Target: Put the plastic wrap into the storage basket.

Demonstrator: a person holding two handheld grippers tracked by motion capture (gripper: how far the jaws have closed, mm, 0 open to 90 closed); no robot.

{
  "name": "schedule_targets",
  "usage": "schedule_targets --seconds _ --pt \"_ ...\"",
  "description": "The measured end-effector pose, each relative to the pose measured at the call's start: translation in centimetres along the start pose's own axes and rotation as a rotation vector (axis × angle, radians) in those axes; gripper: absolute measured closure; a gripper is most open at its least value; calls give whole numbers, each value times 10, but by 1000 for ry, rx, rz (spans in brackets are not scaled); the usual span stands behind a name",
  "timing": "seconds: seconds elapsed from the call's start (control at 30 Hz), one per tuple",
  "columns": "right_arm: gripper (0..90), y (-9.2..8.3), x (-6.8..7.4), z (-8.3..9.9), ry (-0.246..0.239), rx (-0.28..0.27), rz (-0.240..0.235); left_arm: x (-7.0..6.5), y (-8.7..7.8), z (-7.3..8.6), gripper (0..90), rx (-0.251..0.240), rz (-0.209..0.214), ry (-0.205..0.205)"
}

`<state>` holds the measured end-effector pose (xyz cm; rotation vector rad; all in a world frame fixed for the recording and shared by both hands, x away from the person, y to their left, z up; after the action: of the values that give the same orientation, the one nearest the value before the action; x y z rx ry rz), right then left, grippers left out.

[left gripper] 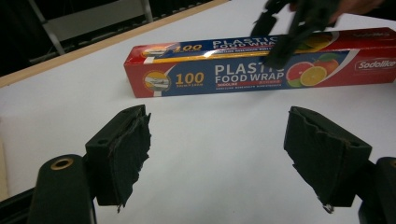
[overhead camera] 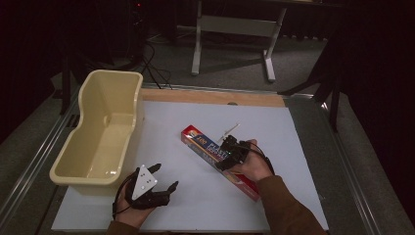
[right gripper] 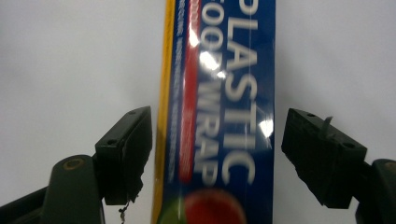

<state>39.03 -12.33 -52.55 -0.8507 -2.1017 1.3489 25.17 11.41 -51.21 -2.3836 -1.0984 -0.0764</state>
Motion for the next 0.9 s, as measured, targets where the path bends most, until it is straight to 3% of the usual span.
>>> schedule_targets --seconds 0.3,0.53,0.7,0.77,0.9 --pt "272 24 -2 -18 5 126 -19 0 0 0 222 0 3 0" --pt "353 30 2 -23 -21 215 -27 -1 1 0 222 2 6 1" --pt "361 34 3 -27 -42 284 -8 -1 1 0 222 6 8 4" --pt "369 35 3 -28 -33 313 -1 -1 1 0 222 3 8 2" --pt "398 35 4 -30 45 384 32 -1 1 0 222 3 9 2"
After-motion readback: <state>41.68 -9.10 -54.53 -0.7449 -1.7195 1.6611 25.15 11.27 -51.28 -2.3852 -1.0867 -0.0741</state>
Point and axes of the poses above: each handheld gripper's, and its own axes: y roughly forward along the jaws, z roughly out of its underside, x roughly to its left, the point moved 5 cm from there along y, roughly forward along the jaws, and after that the axes turned 11 degrees about y, right-handed, at the moved point
